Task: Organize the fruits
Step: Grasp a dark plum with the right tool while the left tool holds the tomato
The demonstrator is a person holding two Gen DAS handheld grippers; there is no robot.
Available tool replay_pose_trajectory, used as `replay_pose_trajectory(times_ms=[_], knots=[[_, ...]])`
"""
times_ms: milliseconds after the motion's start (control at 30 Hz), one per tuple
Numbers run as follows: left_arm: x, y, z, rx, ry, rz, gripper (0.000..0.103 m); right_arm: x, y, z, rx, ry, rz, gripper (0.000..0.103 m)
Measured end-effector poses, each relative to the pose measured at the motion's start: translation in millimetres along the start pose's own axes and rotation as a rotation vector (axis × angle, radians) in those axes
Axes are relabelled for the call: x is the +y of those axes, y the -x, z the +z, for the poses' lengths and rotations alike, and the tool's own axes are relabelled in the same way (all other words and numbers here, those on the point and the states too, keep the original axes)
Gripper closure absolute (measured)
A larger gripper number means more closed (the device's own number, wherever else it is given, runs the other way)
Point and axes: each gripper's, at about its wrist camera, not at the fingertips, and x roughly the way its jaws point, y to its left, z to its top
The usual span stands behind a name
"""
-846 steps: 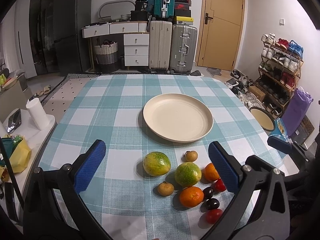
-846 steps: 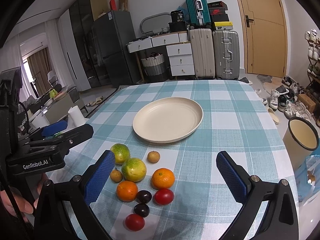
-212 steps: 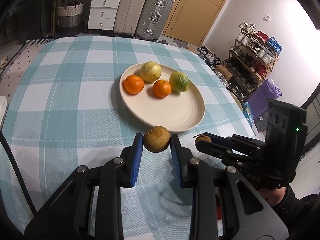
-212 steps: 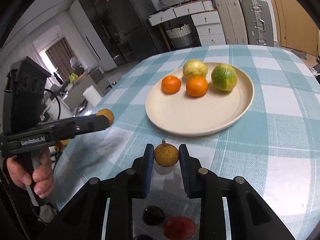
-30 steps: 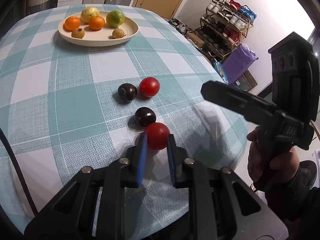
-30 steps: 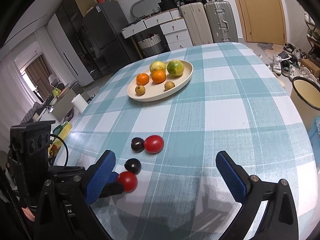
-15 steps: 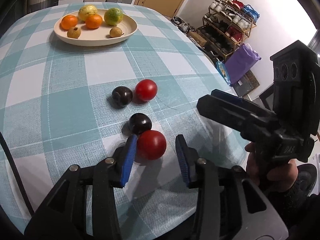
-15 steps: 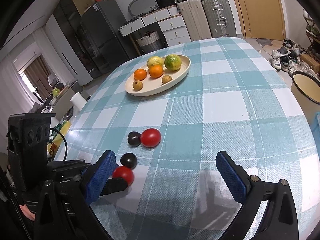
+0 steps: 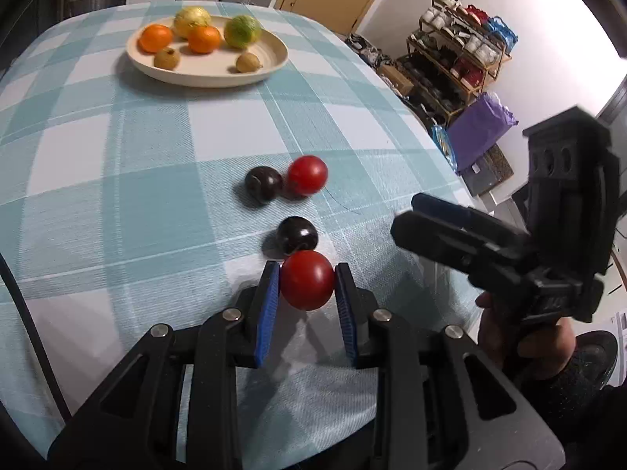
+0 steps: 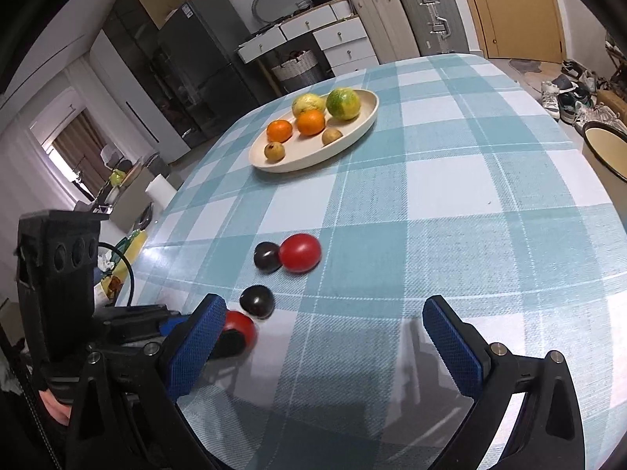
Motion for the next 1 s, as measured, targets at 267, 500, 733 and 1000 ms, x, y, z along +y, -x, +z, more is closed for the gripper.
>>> replay_pose_trajectory(times_ms=[267, 500, 733, 1000], knots=[[27, 35, 6, -0.082, 0.069, 0.036, 0.078, 13, -7, -2, 0.01, 0.022, 0.001, 0.001], [53, 50, 11, -0.113, 0.117, 0.084, 0.078, 31, -17, -7, 0.024, 0.067, 0.008, 0.001], [72, 57, 7, -0.126, 0.16, 0.097, 0.078, 51, -33, -10, 0.038, 0.128, 0.007, 0.021], [94, 65, 8, -0.143, 0.203, 0.112, 0.078, 54, -49, -10, 0.048, 0.126, 0.012, 0.049]])
